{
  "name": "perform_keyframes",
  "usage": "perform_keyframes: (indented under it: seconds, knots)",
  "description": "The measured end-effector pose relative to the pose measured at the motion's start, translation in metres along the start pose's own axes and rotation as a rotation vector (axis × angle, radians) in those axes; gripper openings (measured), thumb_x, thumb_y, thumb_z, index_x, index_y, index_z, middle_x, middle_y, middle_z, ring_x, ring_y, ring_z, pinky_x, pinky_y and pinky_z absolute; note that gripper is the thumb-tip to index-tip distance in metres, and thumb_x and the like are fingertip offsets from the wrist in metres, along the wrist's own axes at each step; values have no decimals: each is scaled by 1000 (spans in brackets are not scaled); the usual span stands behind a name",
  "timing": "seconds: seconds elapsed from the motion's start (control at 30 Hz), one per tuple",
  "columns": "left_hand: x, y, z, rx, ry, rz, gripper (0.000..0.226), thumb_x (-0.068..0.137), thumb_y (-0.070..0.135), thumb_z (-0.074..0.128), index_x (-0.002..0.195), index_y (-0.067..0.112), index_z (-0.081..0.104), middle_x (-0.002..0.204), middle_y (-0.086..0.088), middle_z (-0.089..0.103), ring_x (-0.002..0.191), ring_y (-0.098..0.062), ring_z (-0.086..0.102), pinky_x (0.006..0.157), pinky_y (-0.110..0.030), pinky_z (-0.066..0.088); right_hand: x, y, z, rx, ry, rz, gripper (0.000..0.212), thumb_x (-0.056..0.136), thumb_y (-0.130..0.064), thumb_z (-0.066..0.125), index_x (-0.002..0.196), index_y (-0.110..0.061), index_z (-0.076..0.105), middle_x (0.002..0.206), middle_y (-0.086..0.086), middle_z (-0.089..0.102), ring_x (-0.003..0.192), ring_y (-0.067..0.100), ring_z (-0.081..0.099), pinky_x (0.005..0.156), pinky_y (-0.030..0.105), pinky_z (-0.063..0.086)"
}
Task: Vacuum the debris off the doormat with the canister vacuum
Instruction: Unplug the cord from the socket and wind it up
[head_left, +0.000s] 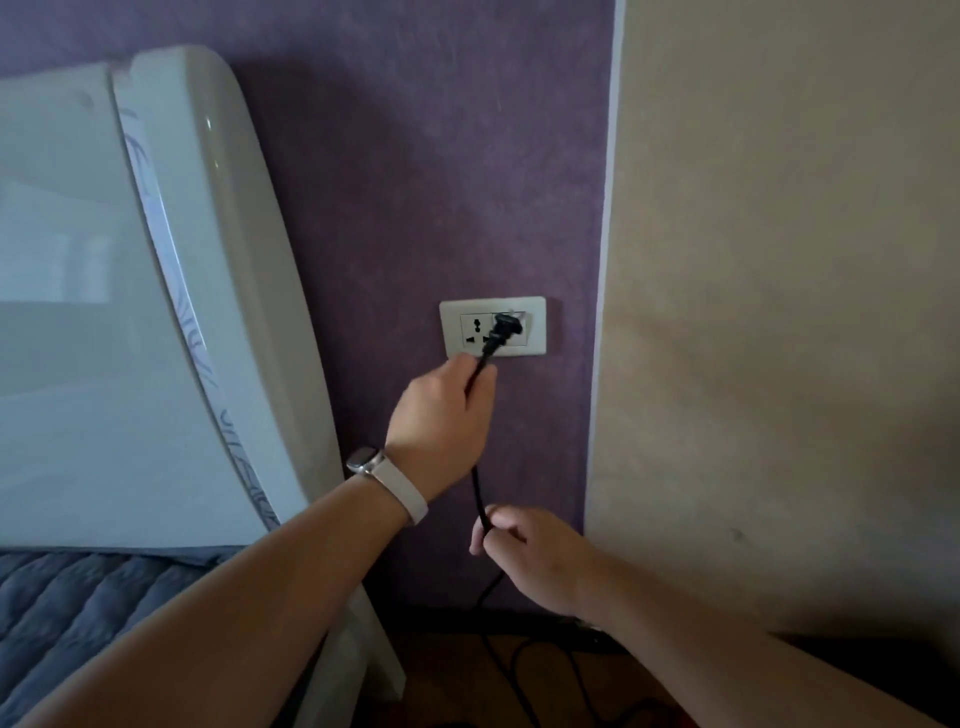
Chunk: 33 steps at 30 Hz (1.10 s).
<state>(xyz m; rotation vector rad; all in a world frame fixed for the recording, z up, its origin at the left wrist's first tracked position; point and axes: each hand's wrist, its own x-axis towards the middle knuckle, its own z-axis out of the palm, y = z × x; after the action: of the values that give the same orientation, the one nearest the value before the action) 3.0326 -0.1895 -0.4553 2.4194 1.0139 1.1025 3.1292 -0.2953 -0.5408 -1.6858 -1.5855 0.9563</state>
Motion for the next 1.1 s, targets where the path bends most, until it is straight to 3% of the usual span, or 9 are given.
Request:
perform_keyframes:
  seconds: [0.17, 0.37, 0.47, 0.57, 0.67, 0.77, 0.87, 0.97, 1.1]
  knots:
    - [7, 11, -13, -348, 61, -238, 25, 103, 25, 49, 83, 13, 57, 57, 2, 57, 41, -7, 55, 43, -18, 43, -23, 15, 2, -63, 114, 13, 34, 103, -37, 45, 81, -14, 56, 69, 3, 58, 60, 12, 54, 61, 29, 40]
    - [7, -2, -38, -246, 141, -115, 16, 100, 29, 57, 90, 23, 68, 57, 12, 52, 47, -4, 44, 47, -20, 38, -51, 54, -39, -28, 226, 292, 31, 99, -30, 52, 78, -7, 57, 71, 10, 52, 66, 20, 53, 64, 31, 38]
    - [-14, -11, -30, 41, -79, -1, 19, 95, 48, 58, 101, 34, 71, 75, 15, 66, 70, -9, 62, 67, -28, 51, -64, 59, -58, 110, 396, 375, 30, 94, -25, 56, 68, -14, 47, 63, 4, 43, 62, 20, 49, 67, 35, 46]
    - [-40, -9, 4, 124, -390, -30, 30, 88, 63, 57, 99, 38, 69, 83, 16, 69, 78, -8, 64, 73, -32, 54, -68, 49, -69, 196, 485, 366, 28, 91, -20, 59, 66, -14, 47, 57, -1, 37, 55, 16, 41, 59, 33, 36]
    - [-58, 3, 43, -208, -459, -181, 33, 82, 62, 65, 88, 29, 67, 75, 10, 68, 67, -5, 62, 65, -29, 49, -68, 35, -76, 279, 549, 305, 27, 87, -17, 57, 64, -14, 44, 57, 3, 32, 51, 18, 34, 59, 36, 28]
    - [-73, 18, 67, -559, -463, -270, 61, 71, 74, 60, 80, 14, 62, 60, 10, 53, 55, -8, 48, 58, -32, 37, -73, 29, -82, 253, 576, 279, 22, 85, -17, 54, 66, -14, 42, 60, 4, 28, 53, 18, 28, 59, 37, 22]
    - [-79, 32, 78, -722, -664, -246, 91, 67, 86, 55, 97, 0, 64, 82, -5, 62, 74, -19, 57, 69, -38, 43, -76, 33, -86, 86, 542, 320, 28, 86, -19, 58, 61, -8, 53, 53, 5, 37, 51, 19, 38, 55, 33, 26]
    - [-75, 45, 86, -525, -849, -177, 59, 69, 71, 62, 97, 19, 62, 82, 4, 58, 72, -8, 55, 68, -28, 41, -77, 41, -93, -15, 527, 408, 32, 83, -17, 62, 52, -14, 56, 39, -7, 42, 45, 16, 42, 50, 28, 29]
    - [-69, 48, 100, -457, -844, -203, 18, 85, 26, 71, 94, 12, 64, 74, 6, 54, 60, -2, 49, 59, -20, 41, -81, 46, -101, -21, 494, 423, 19, 83, -18, 62, 66, -9, 60, 48, -2, 45, 47, 17, 43, 47, 27, 29]
